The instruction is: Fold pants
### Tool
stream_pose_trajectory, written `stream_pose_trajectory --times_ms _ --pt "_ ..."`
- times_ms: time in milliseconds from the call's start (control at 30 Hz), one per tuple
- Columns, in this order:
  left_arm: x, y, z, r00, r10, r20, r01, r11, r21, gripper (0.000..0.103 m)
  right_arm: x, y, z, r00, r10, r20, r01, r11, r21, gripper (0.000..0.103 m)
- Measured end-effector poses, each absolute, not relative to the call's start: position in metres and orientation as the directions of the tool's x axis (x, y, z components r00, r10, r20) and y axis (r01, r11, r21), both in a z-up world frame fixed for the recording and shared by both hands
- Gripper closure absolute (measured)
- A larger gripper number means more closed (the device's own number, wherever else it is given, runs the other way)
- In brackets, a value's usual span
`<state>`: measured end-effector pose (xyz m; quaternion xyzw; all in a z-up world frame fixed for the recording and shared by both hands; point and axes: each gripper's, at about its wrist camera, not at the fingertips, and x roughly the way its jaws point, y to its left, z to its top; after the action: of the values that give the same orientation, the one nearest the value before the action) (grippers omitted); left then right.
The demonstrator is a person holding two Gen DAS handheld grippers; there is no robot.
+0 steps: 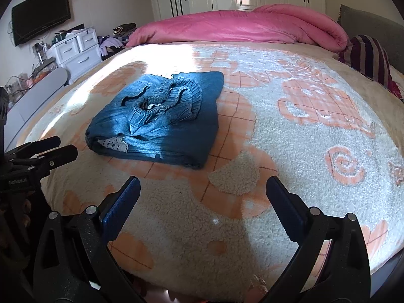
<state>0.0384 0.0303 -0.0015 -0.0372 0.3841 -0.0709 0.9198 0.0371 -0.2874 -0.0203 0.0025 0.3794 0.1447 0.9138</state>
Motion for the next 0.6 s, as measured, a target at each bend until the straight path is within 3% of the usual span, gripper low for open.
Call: stream_pose_trajectory --times_ms 600 --pt "0.0372 0.0282 0.0036 0.695 -0.148 -0.704 0.096 0.989 -0.113 0.004 0.0369 -0.2864 -0.0199 0.67 0.266 -0.693 -0.264 0.958 0.113 0.009"
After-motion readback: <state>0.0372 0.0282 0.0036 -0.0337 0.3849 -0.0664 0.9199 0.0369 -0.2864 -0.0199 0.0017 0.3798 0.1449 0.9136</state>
